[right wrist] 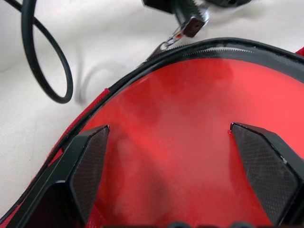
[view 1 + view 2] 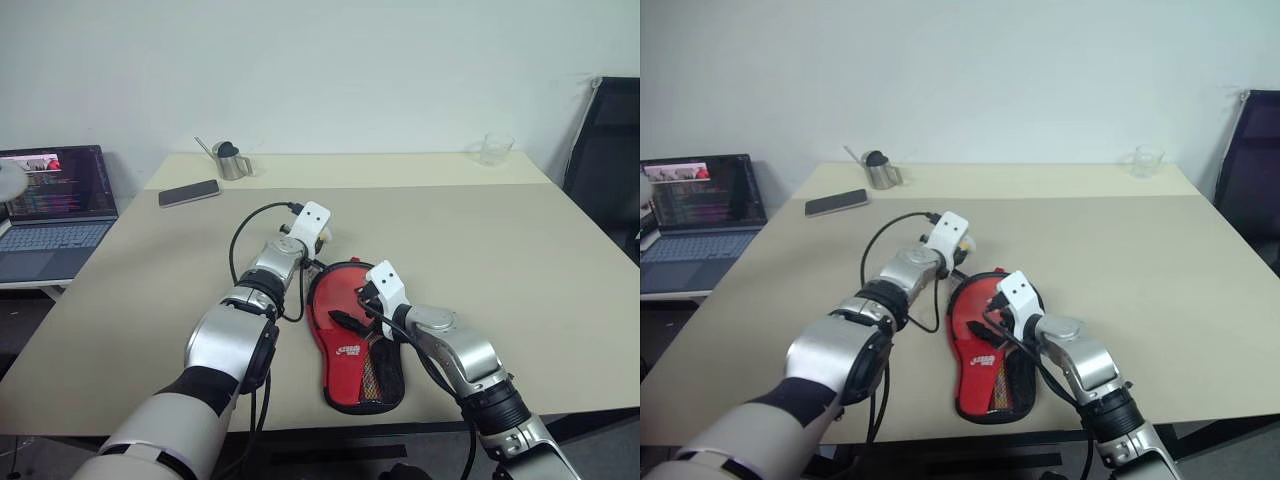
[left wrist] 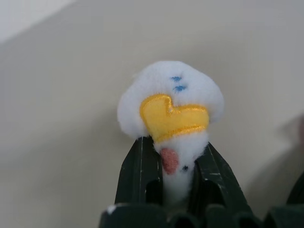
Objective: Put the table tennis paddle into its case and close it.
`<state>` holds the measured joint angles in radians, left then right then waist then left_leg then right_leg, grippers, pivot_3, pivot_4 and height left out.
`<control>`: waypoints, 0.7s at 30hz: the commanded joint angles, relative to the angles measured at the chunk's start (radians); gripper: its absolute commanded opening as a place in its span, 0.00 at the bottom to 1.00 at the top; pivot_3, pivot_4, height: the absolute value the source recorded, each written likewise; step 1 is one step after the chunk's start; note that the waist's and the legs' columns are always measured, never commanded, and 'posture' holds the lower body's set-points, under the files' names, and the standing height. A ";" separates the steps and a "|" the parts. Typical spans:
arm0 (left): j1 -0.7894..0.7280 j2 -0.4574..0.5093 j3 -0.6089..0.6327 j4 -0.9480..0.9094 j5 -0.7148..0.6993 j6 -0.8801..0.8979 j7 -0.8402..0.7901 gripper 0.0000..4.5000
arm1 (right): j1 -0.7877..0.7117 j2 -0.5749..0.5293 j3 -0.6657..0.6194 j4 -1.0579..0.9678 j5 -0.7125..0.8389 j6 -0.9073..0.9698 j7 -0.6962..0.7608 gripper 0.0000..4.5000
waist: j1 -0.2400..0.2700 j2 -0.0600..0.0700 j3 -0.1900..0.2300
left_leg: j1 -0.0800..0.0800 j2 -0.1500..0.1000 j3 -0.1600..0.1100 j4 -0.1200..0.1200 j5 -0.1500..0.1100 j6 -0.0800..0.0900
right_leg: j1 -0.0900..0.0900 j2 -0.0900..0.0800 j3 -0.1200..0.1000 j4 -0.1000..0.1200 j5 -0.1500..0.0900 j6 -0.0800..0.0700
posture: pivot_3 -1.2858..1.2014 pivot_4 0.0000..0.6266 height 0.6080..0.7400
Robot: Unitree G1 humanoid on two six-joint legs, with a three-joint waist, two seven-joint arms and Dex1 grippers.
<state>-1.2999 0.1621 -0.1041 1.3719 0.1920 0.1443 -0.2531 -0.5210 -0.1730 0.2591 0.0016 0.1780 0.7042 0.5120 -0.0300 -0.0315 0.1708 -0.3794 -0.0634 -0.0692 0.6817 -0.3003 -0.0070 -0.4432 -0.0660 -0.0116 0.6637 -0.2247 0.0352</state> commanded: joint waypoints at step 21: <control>-0.070 -0.214 -0.363 0.020 0.469 -0.307 0.245 0.06 | 0.218 -0.015 0.031 -0.399 0.034 0.268 -0.076 1.00 | 0.008 0.000 0.000 | 0.000 -0.001 -0.001 0.000 0.000 0.000 | 0.001 0.000 -0.001 0.000 0.000 0.000 | 0.52 0.24 1.00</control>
<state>-1.3157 -0.0313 -0.4500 1.4195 0.6389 -0.1211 -0.0314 -0.3214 -0.1938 0.2775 -0.3802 0.1926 0.9499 0.4413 -0.0219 -0.0316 0.1708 -0.3798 -0.0644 -0.0700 0.6817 -0.3004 -0.0067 -0.4421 -0.0660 -0.0129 0.6634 -0.2248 0.0357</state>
